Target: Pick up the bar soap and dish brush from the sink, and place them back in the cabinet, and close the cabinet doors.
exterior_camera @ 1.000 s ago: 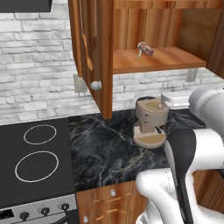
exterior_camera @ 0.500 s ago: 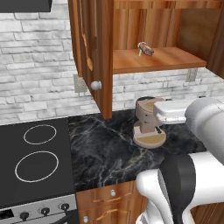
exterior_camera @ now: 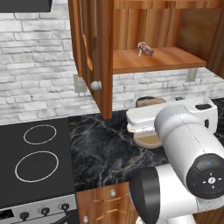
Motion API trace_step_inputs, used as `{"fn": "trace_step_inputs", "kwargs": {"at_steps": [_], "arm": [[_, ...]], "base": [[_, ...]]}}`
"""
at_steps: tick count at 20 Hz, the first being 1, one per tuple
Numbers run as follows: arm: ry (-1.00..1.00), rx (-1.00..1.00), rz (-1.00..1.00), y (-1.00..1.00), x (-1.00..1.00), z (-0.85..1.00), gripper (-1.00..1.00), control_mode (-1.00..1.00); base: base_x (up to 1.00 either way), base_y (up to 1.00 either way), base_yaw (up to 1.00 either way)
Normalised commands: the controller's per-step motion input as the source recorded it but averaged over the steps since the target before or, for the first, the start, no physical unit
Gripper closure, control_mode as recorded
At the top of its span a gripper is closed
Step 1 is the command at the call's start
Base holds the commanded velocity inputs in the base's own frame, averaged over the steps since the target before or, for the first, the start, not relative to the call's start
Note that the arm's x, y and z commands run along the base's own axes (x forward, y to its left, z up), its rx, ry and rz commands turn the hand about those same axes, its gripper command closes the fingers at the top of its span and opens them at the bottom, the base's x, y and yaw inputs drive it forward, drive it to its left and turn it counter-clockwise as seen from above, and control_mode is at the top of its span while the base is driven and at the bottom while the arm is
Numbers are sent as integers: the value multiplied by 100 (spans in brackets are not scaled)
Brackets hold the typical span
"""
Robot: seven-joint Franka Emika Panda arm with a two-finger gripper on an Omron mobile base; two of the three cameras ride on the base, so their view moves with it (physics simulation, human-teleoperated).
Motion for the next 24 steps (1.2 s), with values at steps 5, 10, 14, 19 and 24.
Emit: {"fn": "trace_step_inputs", "kwargs": {"at_steps": [5, 10, 14, 19, 24], "arm": [[8, -11, 1, 54, -2, 0, -100, -100], [10, -13, 0, 55, -2, 0, -100, -100], [12, -12, 0, 55, 0, 0, -100, -100], [10, -11, 0, 46, 0, 0, -100, -100], [11, -10, 1, 39, 2, 0, -100, -100]], "base": [[0, 0, 0], [0, 0, 0], [0, 0, 0], [0, 0, 0], [0, 0, 0]]}}
